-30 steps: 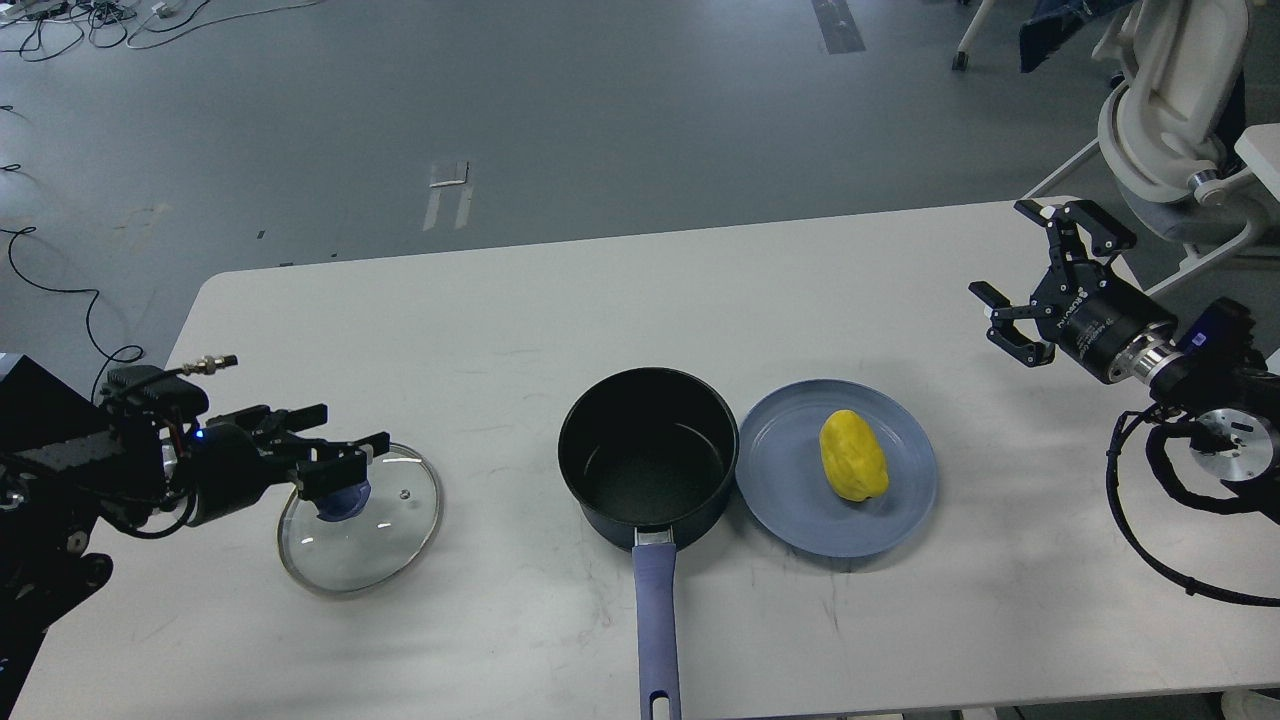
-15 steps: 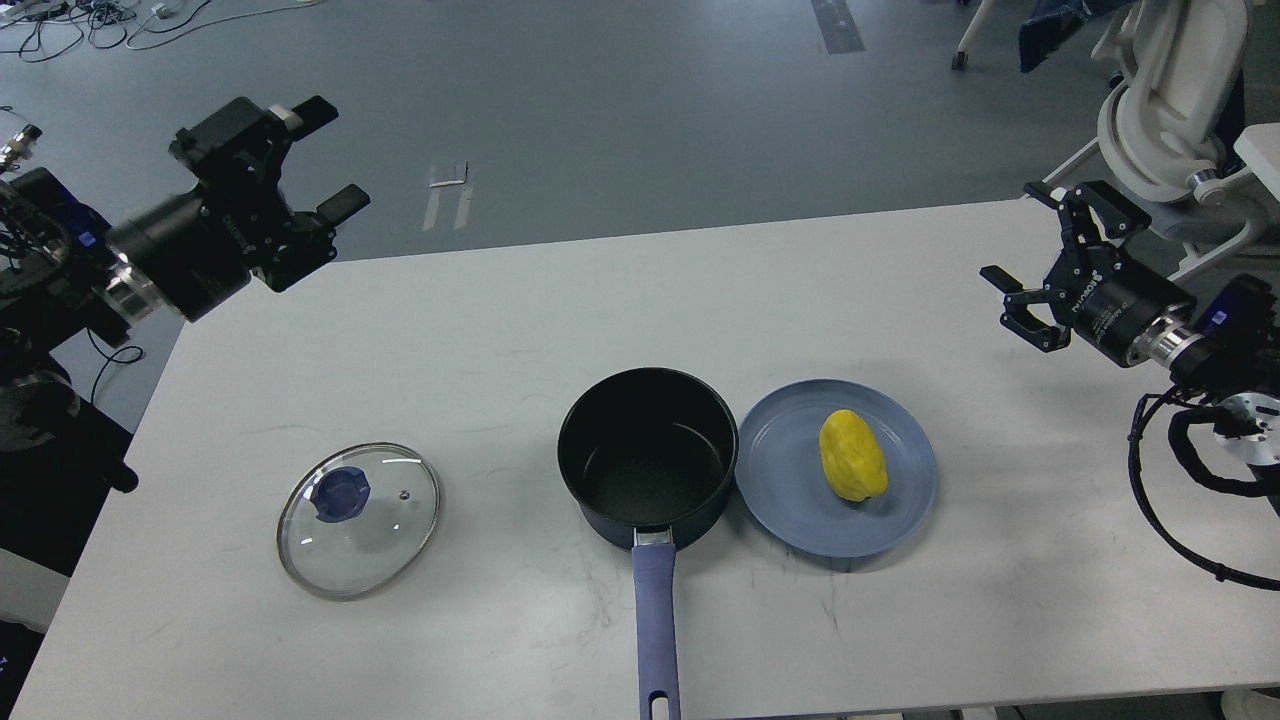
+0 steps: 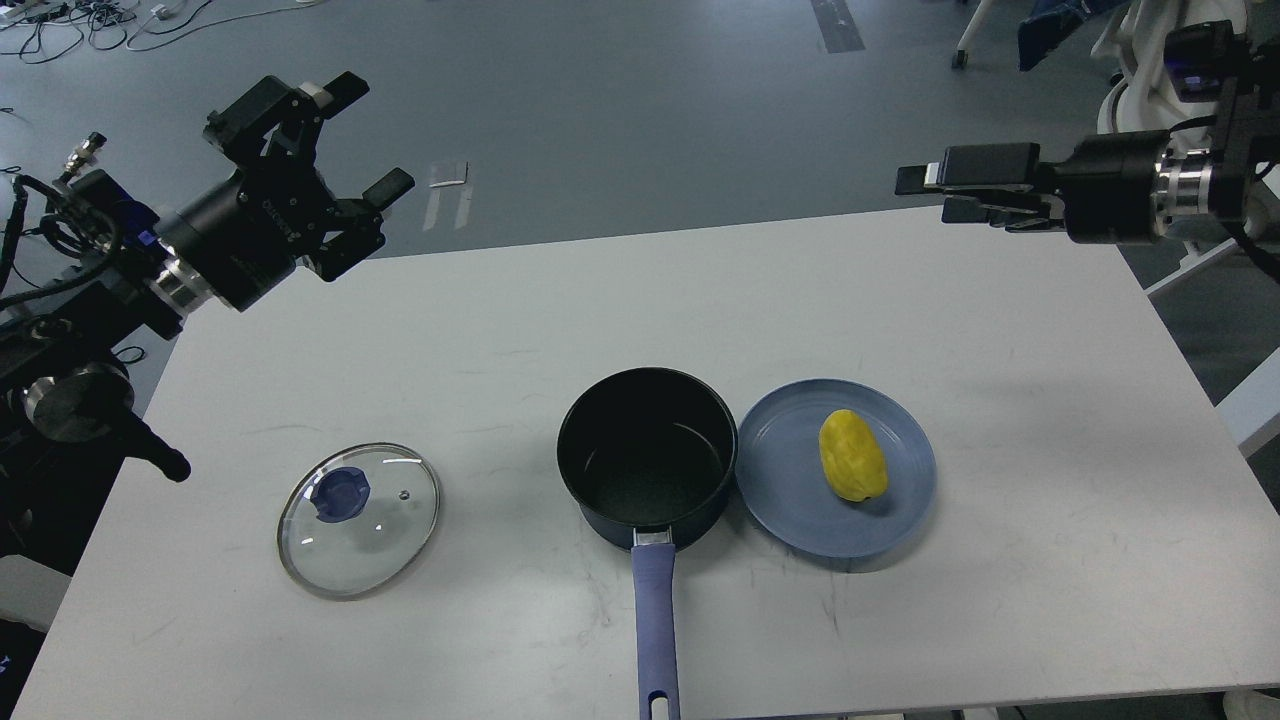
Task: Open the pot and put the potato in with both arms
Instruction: 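Reach the right gripper down to the yellow potato and grasp it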
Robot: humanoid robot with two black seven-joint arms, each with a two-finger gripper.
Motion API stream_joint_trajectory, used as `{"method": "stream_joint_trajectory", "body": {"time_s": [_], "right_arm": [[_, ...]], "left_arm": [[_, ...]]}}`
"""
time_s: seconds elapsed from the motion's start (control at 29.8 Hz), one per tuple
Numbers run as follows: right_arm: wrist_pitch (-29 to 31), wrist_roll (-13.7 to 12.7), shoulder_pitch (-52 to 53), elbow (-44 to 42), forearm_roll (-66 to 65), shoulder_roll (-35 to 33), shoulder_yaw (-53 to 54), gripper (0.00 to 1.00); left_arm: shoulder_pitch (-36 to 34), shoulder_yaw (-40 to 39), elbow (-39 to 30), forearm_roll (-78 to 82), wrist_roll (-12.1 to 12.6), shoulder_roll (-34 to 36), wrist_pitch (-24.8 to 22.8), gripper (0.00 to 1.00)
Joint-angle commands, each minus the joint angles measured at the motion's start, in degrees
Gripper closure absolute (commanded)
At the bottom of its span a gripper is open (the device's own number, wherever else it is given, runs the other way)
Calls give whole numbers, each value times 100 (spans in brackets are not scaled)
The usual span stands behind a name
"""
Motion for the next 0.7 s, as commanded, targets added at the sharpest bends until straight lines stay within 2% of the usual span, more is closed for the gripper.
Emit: {"method": "stream_joint_trajectory", "body": {"time_s": [0.0, 0.2, 0.3, 0.44, 0.67], "right_arm": [[-2, -1, 1004, 386, -547, 582, -1215, 0], [-2, -1, 1121, 308, -1364, 1392, -1974, 0], [-2, -1, 1033, 247, -1454, 1551, -2098, 0], [-2, -1, 699, -218, -1507, 2033, -2300, 0], [-2, -1, 338, -624, -1507, 2360, -2415, 0]], "left_arm": [[0, -3, -2, 12, -1, -29, 1, 2], [-9, -3, -2, 21, -1, -37, 1, 2], [-9, -3, -2, 21, -1, -37, 1, 2], [-1, -3, -10, 21, -1, -46, 1, 2], [-1, -3, -2, 38, -1, -99, 1, 2]]}}
